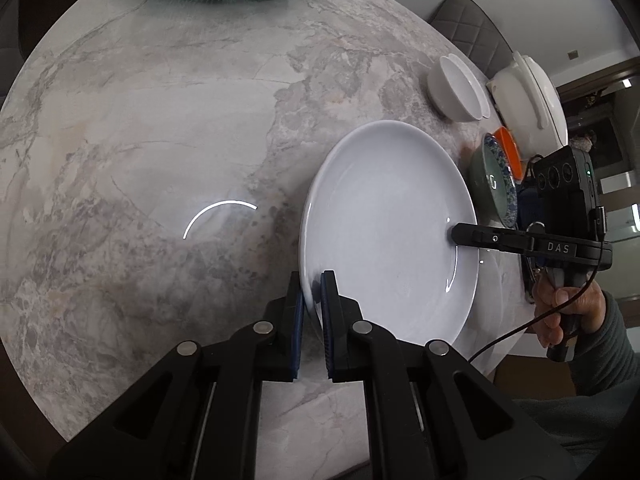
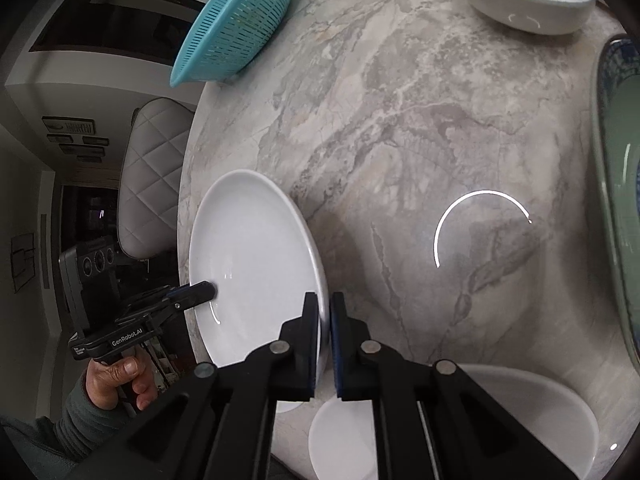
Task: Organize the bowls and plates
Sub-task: 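Lower the large plate onto the smaller white plate and open both grippers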
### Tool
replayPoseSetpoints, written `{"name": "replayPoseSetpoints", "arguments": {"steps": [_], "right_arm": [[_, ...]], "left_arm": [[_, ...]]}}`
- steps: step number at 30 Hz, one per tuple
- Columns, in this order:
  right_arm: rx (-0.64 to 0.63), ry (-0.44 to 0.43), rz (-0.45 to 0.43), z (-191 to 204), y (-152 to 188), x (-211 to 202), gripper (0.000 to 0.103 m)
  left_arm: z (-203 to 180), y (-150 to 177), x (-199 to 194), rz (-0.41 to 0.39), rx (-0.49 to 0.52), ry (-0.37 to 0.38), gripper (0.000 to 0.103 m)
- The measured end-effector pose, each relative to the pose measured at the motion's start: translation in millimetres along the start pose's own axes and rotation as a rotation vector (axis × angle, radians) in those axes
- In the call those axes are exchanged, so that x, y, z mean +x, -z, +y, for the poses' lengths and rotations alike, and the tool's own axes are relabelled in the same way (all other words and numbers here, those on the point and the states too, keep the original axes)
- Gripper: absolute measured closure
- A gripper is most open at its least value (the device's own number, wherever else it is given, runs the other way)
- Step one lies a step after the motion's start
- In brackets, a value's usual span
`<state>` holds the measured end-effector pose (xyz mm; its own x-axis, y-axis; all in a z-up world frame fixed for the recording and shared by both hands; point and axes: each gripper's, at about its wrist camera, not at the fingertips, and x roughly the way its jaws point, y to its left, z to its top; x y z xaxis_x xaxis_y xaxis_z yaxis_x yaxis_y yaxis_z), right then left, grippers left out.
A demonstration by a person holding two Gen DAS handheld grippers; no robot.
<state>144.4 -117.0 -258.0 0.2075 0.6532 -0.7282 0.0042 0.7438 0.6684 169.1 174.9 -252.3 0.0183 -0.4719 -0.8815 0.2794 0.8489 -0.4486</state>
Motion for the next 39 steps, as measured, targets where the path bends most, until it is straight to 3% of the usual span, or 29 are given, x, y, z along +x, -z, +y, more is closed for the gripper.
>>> {"name": "replayPoseSetpoints", "arguments": {"steps": [7,11,16,31,39], "right_arm": [[0.028,0.003,-0.070,-15.3,46.9,-61.5,0.095],[0.080,0.036,-0.094,-40.0,88.7,-87.9,0.095],[0.144,0.058,-0.091,-78.3,127.9,-99.0,0.095],[0.104,0.132,-0.080,-111.3,149.0,-84.7,0.094],[0.072,0.152,-0.094,-108.5,147.7,-82.6,0.094]], "left_arm": [[-82.7,23.6,-4.4,0.010,0.112,0.005,0.097],[-122.8,48.8,19.9,0.053,0.135,0.016,0.097],[-155.6,76.6,53.2,0.095,0.177,-0.029,0.096],[-166.3,92.9,109.3,0.115,0.189,-0.113,0.094],[-163.4,92.3,114.3,0.109,0.176,-0.096,0.091]]}}
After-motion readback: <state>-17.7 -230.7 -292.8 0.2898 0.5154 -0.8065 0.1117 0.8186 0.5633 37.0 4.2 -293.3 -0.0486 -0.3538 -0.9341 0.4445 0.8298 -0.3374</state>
